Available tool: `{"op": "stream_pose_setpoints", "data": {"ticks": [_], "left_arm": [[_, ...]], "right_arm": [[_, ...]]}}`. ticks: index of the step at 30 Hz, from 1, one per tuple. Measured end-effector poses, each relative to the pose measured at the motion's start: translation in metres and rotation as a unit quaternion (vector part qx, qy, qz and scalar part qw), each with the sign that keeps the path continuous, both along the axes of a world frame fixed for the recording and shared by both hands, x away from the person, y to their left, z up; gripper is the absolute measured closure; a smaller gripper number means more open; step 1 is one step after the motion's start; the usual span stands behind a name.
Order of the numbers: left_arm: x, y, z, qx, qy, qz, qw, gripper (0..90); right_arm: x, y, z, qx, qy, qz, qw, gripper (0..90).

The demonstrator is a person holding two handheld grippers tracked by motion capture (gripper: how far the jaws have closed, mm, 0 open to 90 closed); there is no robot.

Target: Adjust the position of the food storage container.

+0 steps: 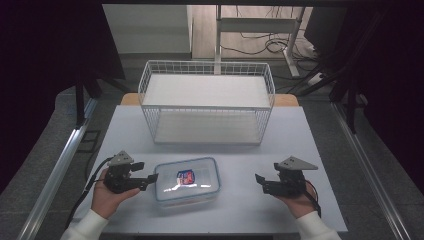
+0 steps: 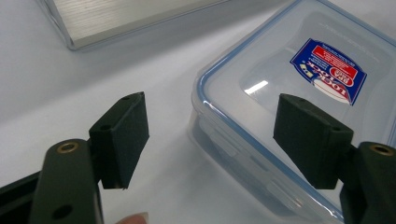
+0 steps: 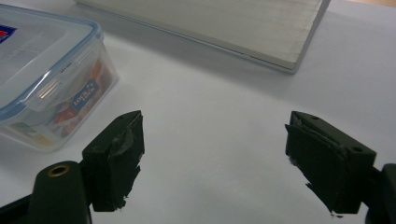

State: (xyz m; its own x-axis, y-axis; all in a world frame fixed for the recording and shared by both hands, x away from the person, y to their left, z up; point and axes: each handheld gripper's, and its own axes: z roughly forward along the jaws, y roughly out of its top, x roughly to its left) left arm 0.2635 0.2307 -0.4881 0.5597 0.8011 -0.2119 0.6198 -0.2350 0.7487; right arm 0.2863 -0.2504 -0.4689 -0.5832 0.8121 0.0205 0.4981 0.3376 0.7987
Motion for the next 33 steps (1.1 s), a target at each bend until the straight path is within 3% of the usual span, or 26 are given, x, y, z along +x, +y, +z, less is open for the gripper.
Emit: {"op": "stream_pose_setpoints", "data": {"ticks": [4,5,10,18,24,33], "left_arm": [[0.001,0.001,0.0,-0.001,0.001,0.005,1.0,26.1],[0.0,0.001,0.0,-0.001,0.002,0.008,1.0,26.1],[0.003,0.002,0.004,-0.022,0.004,0.008,0.9997,26.4],[0.003,0.003,0.011,-0.017,0.002,0.009,0.9998,27.2],[0.003,0.001,0.018,-0.026,0.009,-0.002,0.9996,28.1],[0.006,-0.003,0.026,-0.027,0.002,-0.025,0.9993,32.1]], "right_arm": [[0.003,-0.001,-0.001,-0.001,0.003,0.004,1.0,20.8],[0.005,-0.002,-0.002,0.009,0.01,0.003,0.9999,21.8],[0.004,-0.005,-0.002,0.017,0.016,0.004,0.9997,23.2],[0.0,-0.004,-0.002,0.006,0.018,0.005,0.9998,24.1],[-0.002,-0.006,-0.002,0.003,0.02,-0.003,0.9998,24.6],[-0.004,-0.008,-0.004,0.001,0.024,-0.009,0.9997,25.1]]}}
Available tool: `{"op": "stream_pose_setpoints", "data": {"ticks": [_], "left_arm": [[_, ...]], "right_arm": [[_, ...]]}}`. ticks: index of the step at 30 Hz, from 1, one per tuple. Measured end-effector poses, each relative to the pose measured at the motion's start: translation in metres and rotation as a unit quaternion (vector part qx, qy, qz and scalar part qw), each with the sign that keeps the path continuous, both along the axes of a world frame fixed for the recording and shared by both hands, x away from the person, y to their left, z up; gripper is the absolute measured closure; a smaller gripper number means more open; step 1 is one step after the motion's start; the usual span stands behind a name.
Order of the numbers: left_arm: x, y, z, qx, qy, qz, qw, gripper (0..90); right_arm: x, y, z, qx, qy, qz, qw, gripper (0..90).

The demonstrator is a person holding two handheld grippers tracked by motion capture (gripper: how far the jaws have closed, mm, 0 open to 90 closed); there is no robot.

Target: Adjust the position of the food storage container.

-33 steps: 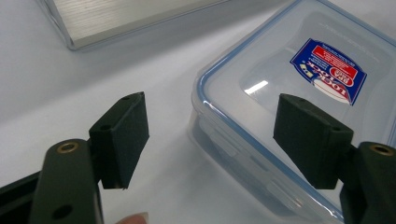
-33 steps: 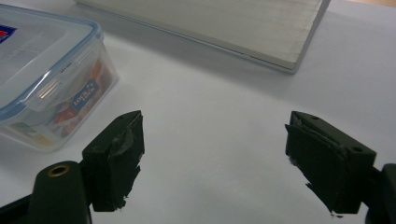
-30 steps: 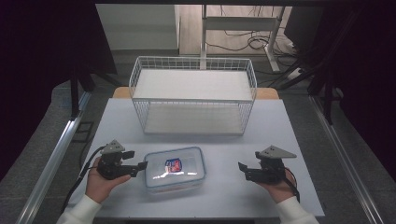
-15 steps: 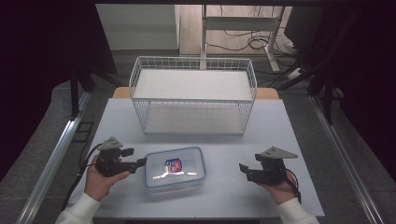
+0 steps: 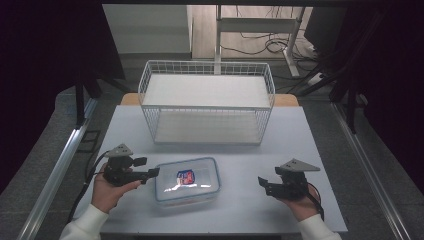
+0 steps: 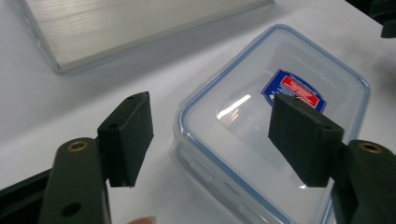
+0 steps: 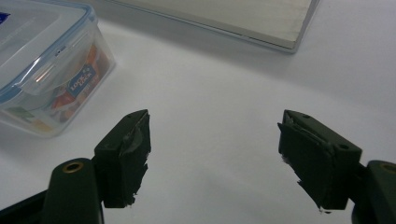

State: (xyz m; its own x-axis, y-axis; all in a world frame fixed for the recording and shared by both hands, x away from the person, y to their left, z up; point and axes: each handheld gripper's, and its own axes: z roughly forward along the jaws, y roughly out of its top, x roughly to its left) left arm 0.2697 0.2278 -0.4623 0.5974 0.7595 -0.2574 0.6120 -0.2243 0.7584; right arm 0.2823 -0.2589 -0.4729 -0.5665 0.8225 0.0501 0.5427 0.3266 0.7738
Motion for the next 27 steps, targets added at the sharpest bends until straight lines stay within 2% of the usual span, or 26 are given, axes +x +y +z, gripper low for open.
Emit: {"op": "stream_pose_setpoints", "data": {"ticks": [1,4,5,6,9,10,11,12,13,14,16,18,19,20,21,24,25,27], "left_arm": [[-0.004,-0.003,0.008,-0.008,-0.004,-0.011,0.9999,33.2],[-0.012,-0.014,0.021,-0.005,-0.012,-0.036,0.9993,34.3],[-0.012,-0.014,0.021,-0.005,-0.012,-0.036,0.9993,35.2],[-0.015,-0.021,0.025,-0.002,-0.011,-0.054,0.9985,35.8],[-0.016,-0.027,0.026,0.005,-0.009,-0.066,0.9978,37.3],[-0.018,-0.032,0.026,0.012,-0.006,-0.078,0.9969,39.1],[-0.02,-0.035,0.026,0.019,-0.004,-0.083,0.9964,42.3],[-0.022,-0.037,0.027,0.029,-0.003,-0.093,0.9952,50.9],[-0.022,-0.037,0.027,0.029,-0.003,-0.093,0.9952,55.8],[-0.026,-0.045,0.029,0.038,-0.001,-0.111,0.9931,58.8],[-0.031,-0.052,0.03,0.037,0.004,-0.138,0.9897,66.2],[-0.036,-0.061,0.028,0.045,0.011,-0.167,0.9849,76.8],[-0.036,-0.061,0.028,0.045,0.011,-0.167,0.9849,81.9],[-0.038,-0.065,0.027,0.05,0.015,-0.181,0.9821,85.4],[-0.043,-0.073,0.023,0.066,0.018,-0.193,0.9787,88.1],[-0.047,-0.078,0.018,0.087,0.033,-0.209,0.9735,89.9],[-0.047,-0.078,0.018,0.087,0.033,-0.209,0.9735,90.0],[-0.049,-0.082,0.015,0.097,0.042,-0.216,0.9707,90.0]], "right_arm": [[0.0,-0.001,0.001,0.002,-0.001,-0.004,1.0,25.1],[-0.001,0.0,0.0,0.0,0.001,-0.007,1.0,25.1],[-0.001,0.001,0.0,0.001,0.001,-0.005,1.0,25.1],[-0.002,0.002,0.0,0.0,0.0,-0.005,1.0,25.1],[-0.003,0.004,0.001,0.0,-0.003,-0.003,1.0,25.1],[-0.004,0.005,0.001,0.0,-0.003,-0.001,1.0,25.1],[-0.004,0.006,0.001,-0.001,-0.004,0.0,1.0,25.1],[-0.004,0.006,0.001,-0.001,-0.003,0.0,1.0,25.1],[-0.004,0.006,0.001,-0.001,-0.003,0.0,1.0,25.1],[-0.003,0.006,0.001,-0.003,-0.002,0.002,1.0,25.1],[-0.002,0.006,0.0,-0.003,-0.001,0.001,1.0,25.1],[-0.002,0.007,0.0,-0.004,-0.001,0.002,1.0,25.1],[-0.002,0.007,0.0,-0.004,-0.001,0.002,1.0,25.1],[-0.002,0.008,0.0,-0.007,-0.002,0.004,1.0,25.0],[-0.002,0.008,0.0,-0.008,-0.003,0.004,1.0,25.0],[-0.002,0.01,-0.001,-0.015,-0.005,0.006,0.9999,25.0],[-0.002,0.01,-0.001,-0.016,-0.005,0.007,0.9998,25.0],[-0.002,0.01,0.0,-0.016,-0.005,0.006,0.9998,25.0]]}}
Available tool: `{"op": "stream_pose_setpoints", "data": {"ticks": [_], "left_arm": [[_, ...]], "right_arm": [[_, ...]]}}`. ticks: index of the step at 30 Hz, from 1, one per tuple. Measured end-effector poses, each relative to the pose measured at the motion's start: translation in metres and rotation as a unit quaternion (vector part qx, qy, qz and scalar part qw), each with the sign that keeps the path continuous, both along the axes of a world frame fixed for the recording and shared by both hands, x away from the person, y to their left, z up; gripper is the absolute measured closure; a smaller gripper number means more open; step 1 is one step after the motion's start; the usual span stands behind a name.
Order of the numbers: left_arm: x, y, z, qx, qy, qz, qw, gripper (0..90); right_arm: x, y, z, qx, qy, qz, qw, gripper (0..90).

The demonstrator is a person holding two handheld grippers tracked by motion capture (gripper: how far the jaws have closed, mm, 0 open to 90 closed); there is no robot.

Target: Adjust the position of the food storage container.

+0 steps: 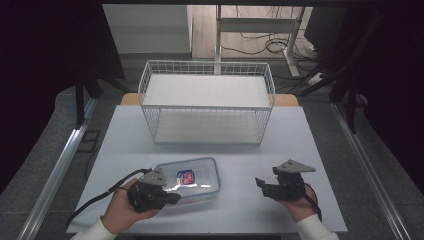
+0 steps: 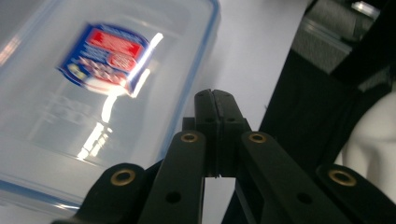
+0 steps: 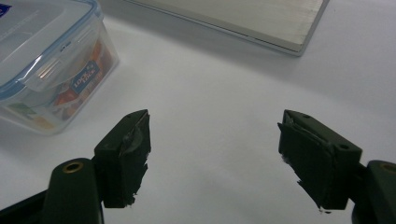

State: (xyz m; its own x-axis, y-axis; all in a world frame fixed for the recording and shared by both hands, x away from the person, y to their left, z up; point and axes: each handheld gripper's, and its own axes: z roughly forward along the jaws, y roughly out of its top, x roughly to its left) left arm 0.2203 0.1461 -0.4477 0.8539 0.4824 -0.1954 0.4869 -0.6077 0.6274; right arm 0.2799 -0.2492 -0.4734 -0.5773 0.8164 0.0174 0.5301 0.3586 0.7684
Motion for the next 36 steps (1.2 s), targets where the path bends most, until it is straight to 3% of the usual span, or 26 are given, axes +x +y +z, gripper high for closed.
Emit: {"op": "stream_pose_setpoints", "data": {"ticks": [4,6,9,11,15,18,22,24,28,36], "left_arm": [[-0.009,-0.006,-0.008,0.034,0.002,-0.012,0.9993,90.0],[-0.009,-0.007,-0.011,0.042,0.004,-0.013,0.999,90.0],[-0.007,-0.01,-0.022,0.076,0.008,-0.017,0.9969,90.0],[-0.005,-0.012,-0.026,0.081,0.011,-0.018,0.9964,90.0],[0.001,-0.01,-0.035,0.084,0.02,-0.001,0.9963,90.0],[0.004,-0.008,-0.037,0.067,0.032,0.004,0.9972,90.0],[0.006,-0.009,-0.038,0.068,0.027,0.006,0.9973,90.0],[0.011,-0.007,-0.038,0.083,0.021,0.009,0.9963,90.0],[0.017,-0.007,-0.039,0.071,0.023,0.016,0.9971,90.0],[0.02,-0.005,-0.038,0.078,0.021,0.018,0.9966,90.0]], "right_arm": [[0.0,-0.001,0.0,-0.001,0.001,-0.004,1.0,24.9],[0.0,0.0,0.0,-0.005,0.001,-0.006,1.0,24.7],[0.0,0.001,0.0,-0.011,0.0,-0.006,0.9999,24.7],[-0.001,0.002,-0.001,-0.012,0.001,-0.005,0.9999,24.7],[-0.001,0.002,-0.001,-0.013,0.001,-0.006,0.9999,24.7],[0.0,0.001,-0.001,-0.014,0.001,-0.007,0.9999,24.6],[0.0,0.001,-0.002,-0.017,0.002,-0.008,0.9998,24.7],[0.0,0.001,-0.003,-0.018,0.002,-0.009,0.9998,24.6],[0.0,0.002,-0.003,-0.024,0.003,-0.011,0.9996,24.7],[0.0,0.003,-0.004,-0.028,0.004,-0.009,0.9996,24.6]]}}
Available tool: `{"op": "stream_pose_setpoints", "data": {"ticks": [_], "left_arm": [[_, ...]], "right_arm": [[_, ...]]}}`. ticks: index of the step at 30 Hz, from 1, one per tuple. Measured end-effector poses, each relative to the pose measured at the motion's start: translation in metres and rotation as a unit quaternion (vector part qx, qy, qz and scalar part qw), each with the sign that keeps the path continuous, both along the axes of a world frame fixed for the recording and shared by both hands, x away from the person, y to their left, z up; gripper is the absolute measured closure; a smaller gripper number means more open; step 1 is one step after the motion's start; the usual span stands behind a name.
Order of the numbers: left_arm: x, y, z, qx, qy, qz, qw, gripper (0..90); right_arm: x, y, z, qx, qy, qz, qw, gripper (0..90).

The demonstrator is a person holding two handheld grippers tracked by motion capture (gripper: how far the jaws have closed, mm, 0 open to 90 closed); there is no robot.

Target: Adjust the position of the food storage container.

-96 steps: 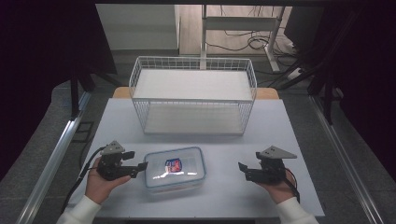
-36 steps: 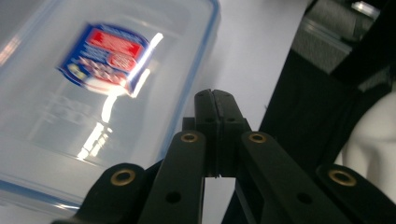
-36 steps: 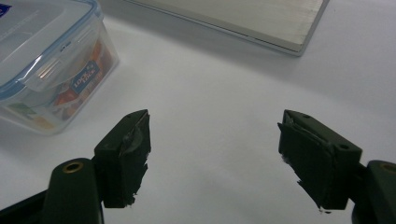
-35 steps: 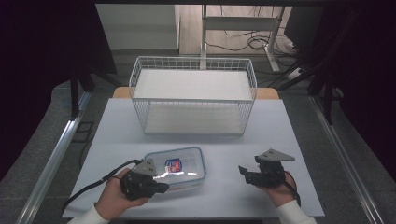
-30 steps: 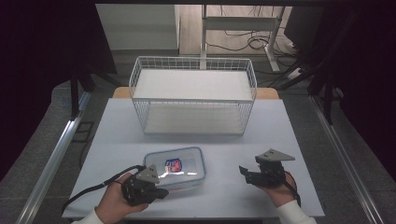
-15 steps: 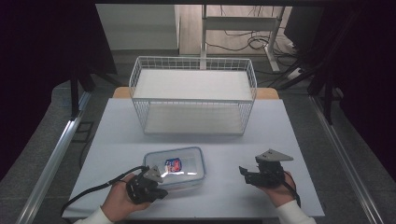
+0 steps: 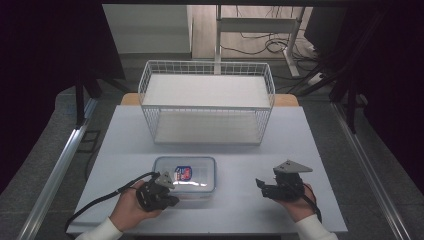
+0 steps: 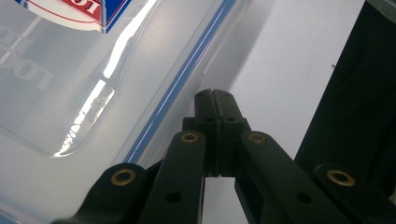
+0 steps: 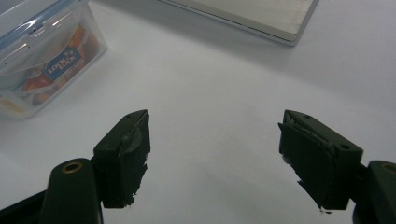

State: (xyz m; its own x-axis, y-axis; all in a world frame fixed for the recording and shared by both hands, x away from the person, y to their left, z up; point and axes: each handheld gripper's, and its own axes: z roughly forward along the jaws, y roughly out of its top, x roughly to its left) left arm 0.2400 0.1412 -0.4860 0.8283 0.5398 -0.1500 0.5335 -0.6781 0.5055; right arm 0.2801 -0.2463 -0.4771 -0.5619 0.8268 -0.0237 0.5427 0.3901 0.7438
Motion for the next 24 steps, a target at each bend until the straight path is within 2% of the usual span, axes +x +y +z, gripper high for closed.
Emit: {"op": "stream_pose_setpoints", "data": {"ticks": [1,3,6,7,8,9,12,15,16,17,18,19,20,21,23,24], "left_arm": [[0.0,0.0,0.0,0.0,0.0,0.0,1.0,90.0],[-0.005,0.003,0.007,-0.019,0.013,-0.012,0.9997,90.0],[-0.01,0.011,0.02,-0.046,0.01,-0.008,0.9989,90.0],[-0.01,0.011,0.02,-0.046,0.01,-0.008,0.9989,90.0],[-0.01,0.015,0.025,-0.056,0.006,-0.002,0.9984,90.0],[-0.006,0.025,0.034,-0.066,-0.011,0.015,0.9976,90.0],[0.002,0.043,0.044,-0.067,-0.038,0.049,0.9958,90.0],[0.012,0.066,0.047,-0.068,-0.057,0.104,0.9906,90.0],[0.012,0.066,0.047,-0.068,-0.057,0.104,0.9906,90.0],[0.02,0.083,0.042,-0.08,-0.049,0.141,0.9856,90.0],[0.02,0.083,0.042,-0.08,-0.049,0.141,0.9856,90.0],[0.023,0.09,0.038,-0.08,-0.046,0.157,0.9833,90.0],[0.03,0.101,0.029,-0.075,-0.038,0.184,0.9794,90.0],[0.033,0.105,0.024,-0.076,-0.032,0.193,0.9778,90.0],[0.039,0.109,0.015,-0.069,-0.02,0.201,0.9771,90.0],[0.039,0.109,0.015,-0.069,-0.02,0.201,0.9771,90.0]], "right_arm": [[0.0,0.0,0.0,-0.002,-0.001,0.001,1.0,24.6],[-0.001,0.001,0.0,-0.003,-0.001,0.003,1.0,24.6],[-0.001,0.001,0.0,-0.006,-0.002,0.003,1.0,24.6],[-0.001,0.001,0.0,-0.006,-0.002,0.002,1.0,24.6],[-0.001,0.001,0.0,-0.006,-0.002,0.002,1.0,24.6],[-0.001,0.001,0.0,-0.005,-0.002,0.0,1.0,24.6],[-0.001,0.001,0.0,-0.005,-0.002,-0.001,1.0,24.6],[-0.001,0.0,0.001,-0.006,-0.004,0.0,1.0,24.6],[-0.001,0.0,0.001,-0.006,-0.004,0.0,1.0,24.6],[-0.001,0.0,0.001,-0.007,-0.006,0.0,1.0,24.6],[-0.002,0.0,0.001,-0.007,-0.006,0.0,1.0,24.6],[-0.002,0.0,0.001,-0.007,-0.006,0.0,1.0,24.6],[-0.001,-0.001,0.001,-0.009,-0.005,-0.001,0.9999,24.6],[-0.001,-0.001,0.0,-0.01,-0.005,-0.001,0.9999,24.6],[0.0,0.0,0.0,-0.011,-0.004,0.0,0.9999,24.6],[0.0,0.0,0.0,-0.011,-0.004,0.0,0.9999,24.6]]}}
